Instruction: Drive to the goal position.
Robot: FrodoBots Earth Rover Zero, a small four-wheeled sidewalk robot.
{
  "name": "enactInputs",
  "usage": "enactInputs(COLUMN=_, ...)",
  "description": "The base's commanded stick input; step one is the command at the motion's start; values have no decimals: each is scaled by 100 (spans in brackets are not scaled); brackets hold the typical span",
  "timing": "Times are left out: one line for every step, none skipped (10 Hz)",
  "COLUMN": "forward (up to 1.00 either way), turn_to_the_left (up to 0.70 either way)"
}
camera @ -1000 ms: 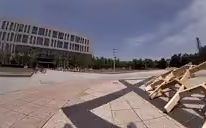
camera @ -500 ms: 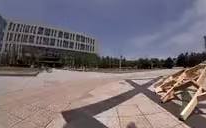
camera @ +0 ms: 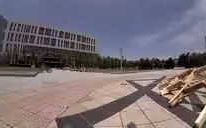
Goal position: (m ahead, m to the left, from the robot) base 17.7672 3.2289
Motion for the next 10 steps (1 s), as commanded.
enactInputs(forward=45, turn_to_the_left=0)
enactInputs(forward=45, turn_to_the_left=0)
enactInputs(forward=45, turn_to_the_left=0)
enactInputs(forward=45, turn_to_the_left=0)
enactInputs(forward=45, turn_to_the_left=0)
enactInputs(forward=45, turn_to_the_left=0)
enactInputs(forward=45, turn_to_the_left=0)
enactInputs(forward=45, turn_to_the_left=0)
enactInputs(forward=45, turn_to_the_left=0)
enactInputs(forward=45, turn_to_the_left=0)
